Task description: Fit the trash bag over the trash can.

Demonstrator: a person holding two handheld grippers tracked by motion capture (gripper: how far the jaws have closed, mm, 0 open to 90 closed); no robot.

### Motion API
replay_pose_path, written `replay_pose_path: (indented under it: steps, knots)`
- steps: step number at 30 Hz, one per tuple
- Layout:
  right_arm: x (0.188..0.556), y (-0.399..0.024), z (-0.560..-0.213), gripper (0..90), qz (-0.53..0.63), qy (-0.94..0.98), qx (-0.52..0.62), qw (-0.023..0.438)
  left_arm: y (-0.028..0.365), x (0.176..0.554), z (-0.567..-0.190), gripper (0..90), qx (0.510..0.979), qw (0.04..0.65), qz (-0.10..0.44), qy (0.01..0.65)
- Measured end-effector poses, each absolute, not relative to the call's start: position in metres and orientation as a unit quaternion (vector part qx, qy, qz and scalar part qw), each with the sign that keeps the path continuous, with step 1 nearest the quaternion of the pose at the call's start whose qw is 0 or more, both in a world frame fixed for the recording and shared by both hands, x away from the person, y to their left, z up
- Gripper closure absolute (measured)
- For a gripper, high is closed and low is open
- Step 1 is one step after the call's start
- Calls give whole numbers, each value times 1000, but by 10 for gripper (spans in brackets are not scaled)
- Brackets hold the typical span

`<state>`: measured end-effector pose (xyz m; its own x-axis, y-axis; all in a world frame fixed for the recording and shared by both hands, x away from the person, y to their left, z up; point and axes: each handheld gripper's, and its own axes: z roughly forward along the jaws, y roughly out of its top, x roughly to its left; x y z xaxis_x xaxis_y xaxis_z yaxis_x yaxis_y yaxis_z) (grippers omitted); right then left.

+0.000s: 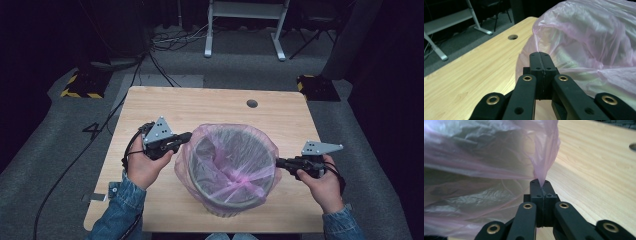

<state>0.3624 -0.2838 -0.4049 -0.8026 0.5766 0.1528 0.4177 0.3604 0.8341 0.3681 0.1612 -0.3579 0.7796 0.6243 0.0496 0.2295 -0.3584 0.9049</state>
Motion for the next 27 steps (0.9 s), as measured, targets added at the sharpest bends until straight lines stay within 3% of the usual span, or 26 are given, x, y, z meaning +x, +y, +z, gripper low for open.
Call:
replay_pose_path:
  steps: [8, 18, 21, 23, 27]
  knots:
    - [375, -283, -448, 900, 419, 844, 331, 48, 162, 374, -375, 900, 803, 500, 174, 273]
    - [354, -309, -478, 895, 400, 841, 364, 28, 173, 359, -397, 893, 797, 512, 154, 279]
    - [350, -314, -470, 664, 411, 836, 360, 55, 182, 345, -394, 609, 779, 534, 166, 283]
    - [347, -318, -460, 527, 431, 824, 361, 73, 190, 333, -391, 475, 768, 546, 173, 287]
    - [338, -319, -437, 382, 462, 816, 332, 97, 201, 308, -386, 343, 763, 559, 167, 279]
